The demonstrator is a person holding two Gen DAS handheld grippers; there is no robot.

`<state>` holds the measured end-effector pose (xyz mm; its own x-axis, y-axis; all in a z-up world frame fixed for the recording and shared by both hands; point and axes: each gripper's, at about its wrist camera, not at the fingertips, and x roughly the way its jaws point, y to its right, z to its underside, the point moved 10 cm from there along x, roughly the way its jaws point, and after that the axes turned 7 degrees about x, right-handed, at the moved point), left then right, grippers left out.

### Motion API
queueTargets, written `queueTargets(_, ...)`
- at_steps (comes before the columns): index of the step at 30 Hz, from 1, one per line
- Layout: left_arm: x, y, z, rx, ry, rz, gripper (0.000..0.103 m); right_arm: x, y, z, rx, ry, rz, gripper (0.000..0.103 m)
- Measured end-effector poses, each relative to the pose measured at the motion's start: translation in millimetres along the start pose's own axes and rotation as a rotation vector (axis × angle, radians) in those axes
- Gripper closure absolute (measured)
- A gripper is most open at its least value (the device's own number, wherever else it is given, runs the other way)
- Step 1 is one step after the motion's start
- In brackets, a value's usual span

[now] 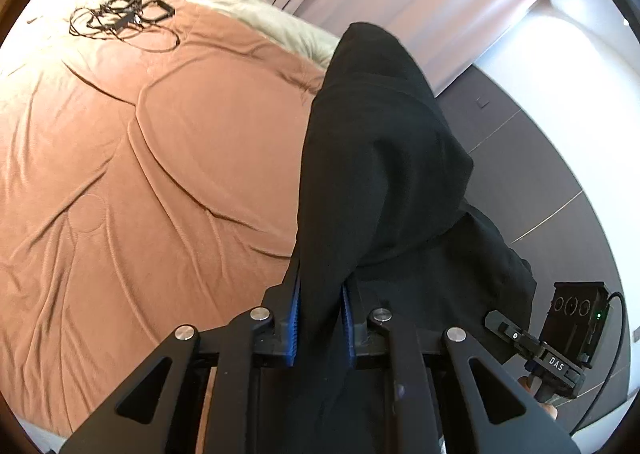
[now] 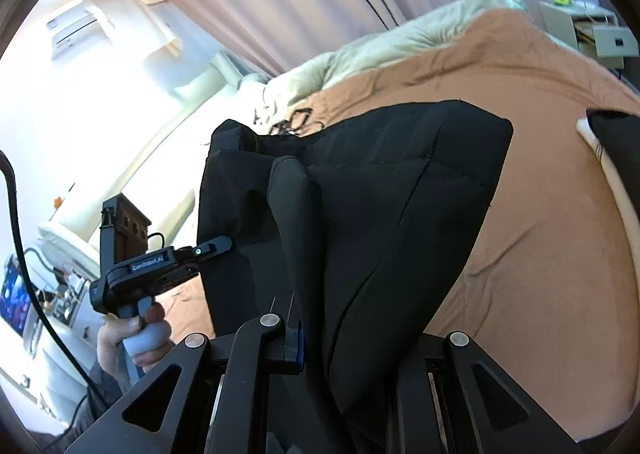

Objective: Fold large clothes
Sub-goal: 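Grasp the folded jacket bundle with both grippers and lift it, then carry the held jacket with both grippers toward the headboard end of the bed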

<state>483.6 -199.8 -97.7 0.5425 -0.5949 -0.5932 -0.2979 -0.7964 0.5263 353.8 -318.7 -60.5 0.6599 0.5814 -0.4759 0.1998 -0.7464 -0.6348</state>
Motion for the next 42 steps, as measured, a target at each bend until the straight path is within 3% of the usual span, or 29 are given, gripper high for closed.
queueTargets(12, -119, 37, 6, 0.056, 0.165, 0.016, 0.086, -71, -102, 17, -0.143, 0.101, -0.044, 0.087)
queueTargets(20, -200, 41, 19, 0.063, 0.262, -0.001, 0.087, -86, -168, 41, -0.23, 0.123, -0.098, 0.087)
queueTargets(33, -334, 12, 45, 0.031, 0.423, -0.059, 0.087, -80, -259, 78, -0.336, 0.085, -0.223, 0.087)
queueTargets(42, -397, -19, 56, 0.009, 0.493, -0.128, 0.087, -61, -315, 109, -0.404, 0.044, -0.269, 0.088)
